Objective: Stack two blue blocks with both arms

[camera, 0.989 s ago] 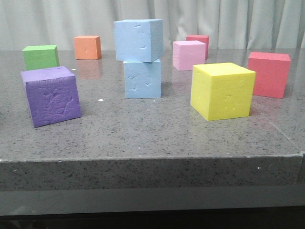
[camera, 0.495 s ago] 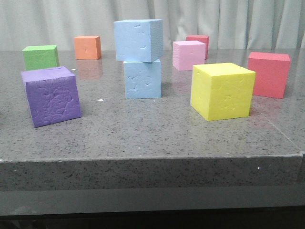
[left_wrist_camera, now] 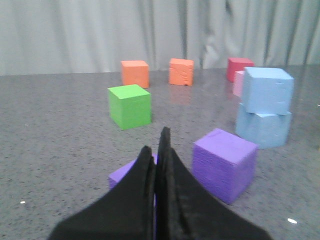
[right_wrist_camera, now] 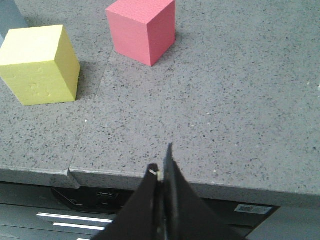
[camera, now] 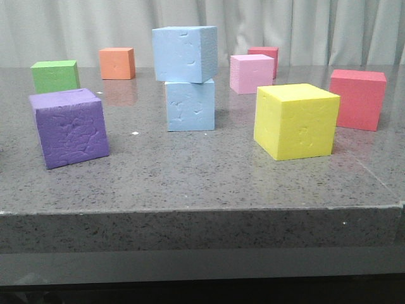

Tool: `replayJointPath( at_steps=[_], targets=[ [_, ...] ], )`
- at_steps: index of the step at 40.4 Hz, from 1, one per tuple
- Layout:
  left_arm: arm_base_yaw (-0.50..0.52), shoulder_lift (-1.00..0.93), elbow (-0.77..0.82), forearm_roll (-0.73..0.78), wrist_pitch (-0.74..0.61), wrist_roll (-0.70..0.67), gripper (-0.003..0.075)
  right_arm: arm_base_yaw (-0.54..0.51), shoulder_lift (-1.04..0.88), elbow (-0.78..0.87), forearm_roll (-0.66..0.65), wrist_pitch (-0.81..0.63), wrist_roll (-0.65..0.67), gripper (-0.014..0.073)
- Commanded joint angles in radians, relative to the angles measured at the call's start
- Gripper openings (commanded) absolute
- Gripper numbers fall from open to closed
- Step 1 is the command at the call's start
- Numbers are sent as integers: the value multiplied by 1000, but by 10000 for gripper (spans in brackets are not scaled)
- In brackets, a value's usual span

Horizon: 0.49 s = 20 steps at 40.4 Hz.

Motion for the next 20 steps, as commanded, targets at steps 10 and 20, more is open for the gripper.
replayJointPath(
  at_steps=[10,20],
  targets=[
    [289,-35,159,-53,-317,-12,-20,-7,5,-25,-25,-66,-8,-68],
    [349,-49,258,-54,-333,-12,-20,-7,5,-25,-25,-66,-8,-68]
  ],
)
